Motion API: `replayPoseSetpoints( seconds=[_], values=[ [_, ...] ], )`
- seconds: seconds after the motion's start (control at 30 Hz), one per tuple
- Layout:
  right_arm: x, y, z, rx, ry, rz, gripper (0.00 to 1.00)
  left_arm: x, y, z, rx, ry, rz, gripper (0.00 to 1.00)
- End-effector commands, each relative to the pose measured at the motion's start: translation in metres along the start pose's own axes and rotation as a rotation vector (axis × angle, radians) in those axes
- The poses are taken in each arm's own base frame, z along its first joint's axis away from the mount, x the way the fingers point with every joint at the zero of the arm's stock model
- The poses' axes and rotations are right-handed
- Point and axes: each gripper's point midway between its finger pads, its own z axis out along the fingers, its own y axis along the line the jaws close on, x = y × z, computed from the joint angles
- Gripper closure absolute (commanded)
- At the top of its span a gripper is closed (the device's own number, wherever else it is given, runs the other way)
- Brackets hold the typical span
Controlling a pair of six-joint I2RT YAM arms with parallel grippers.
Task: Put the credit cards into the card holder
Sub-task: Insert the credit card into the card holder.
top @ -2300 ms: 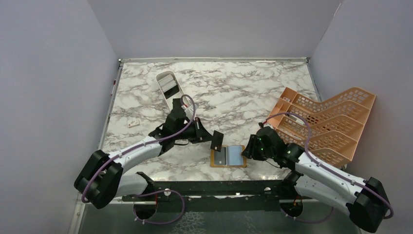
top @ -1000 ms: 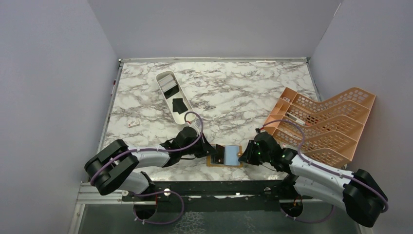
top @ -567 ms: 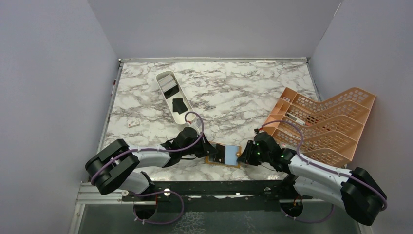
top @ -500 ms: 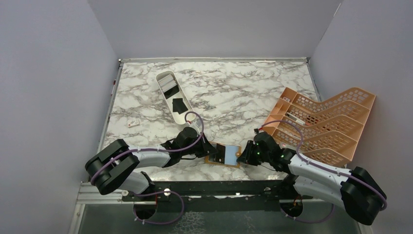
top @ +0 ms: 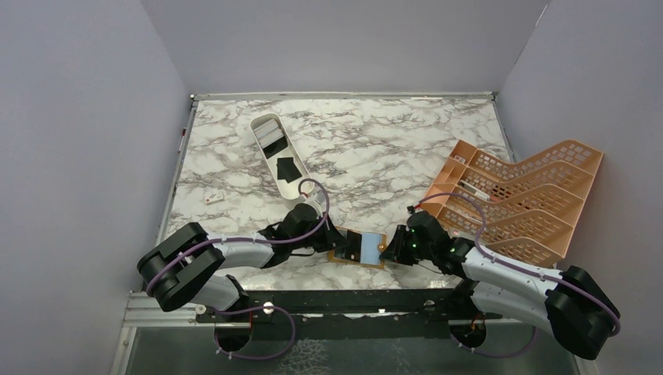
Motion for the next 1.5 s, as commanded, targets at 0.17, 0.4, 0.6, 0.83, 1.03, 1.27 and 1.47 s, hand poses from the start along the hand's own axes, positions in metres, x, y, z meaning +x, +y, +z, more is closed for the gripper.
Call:
replayPoseSetpoints(
  seconds=[0.17,0.4,0.6,0.83,1.03,1.27,1.47],
  values=[
    [0.024,-0.029,0.002,0.086,0.077,0.004,0.77,-0.011,0.006,0.006,-0.032,-0.043,0.132,1.00],
    [0.025,-0.028,0.003,0.080,0.077,0.004,0.77,-0.007,0.010,0.009,-0.040,-0.022,0.136,1.00],
    [0.026,-0.029,0.004,0.079,0.082,0.006,0.77,-0.001,0.024,0.010,-0.080,-0.014,0.121,1.00],
    [0.026,-0.028,0.004,0.075,0.081,0.006,0.77,-0.002,0.028,0.007,-0.091,-0.026,0.141,1.00],
    [0.027,-0.029,0.004,0.077,0.084,0.008,0.77,-0.008,0.021,0.008,-0.078,-0.028,0.227,1.00],
    [0.027,-0.028,0.004,0.073,0.083,0.008,0.77,-0.007,0.035,0.011,-0.165,0.027,0.305,1.00],
    [0.028,-0.029,0.005,0.074,0.088,0.007,0.77,-0.010,0.035,0.011,-0.190,0.038,0.331,1.00]
  ],
)
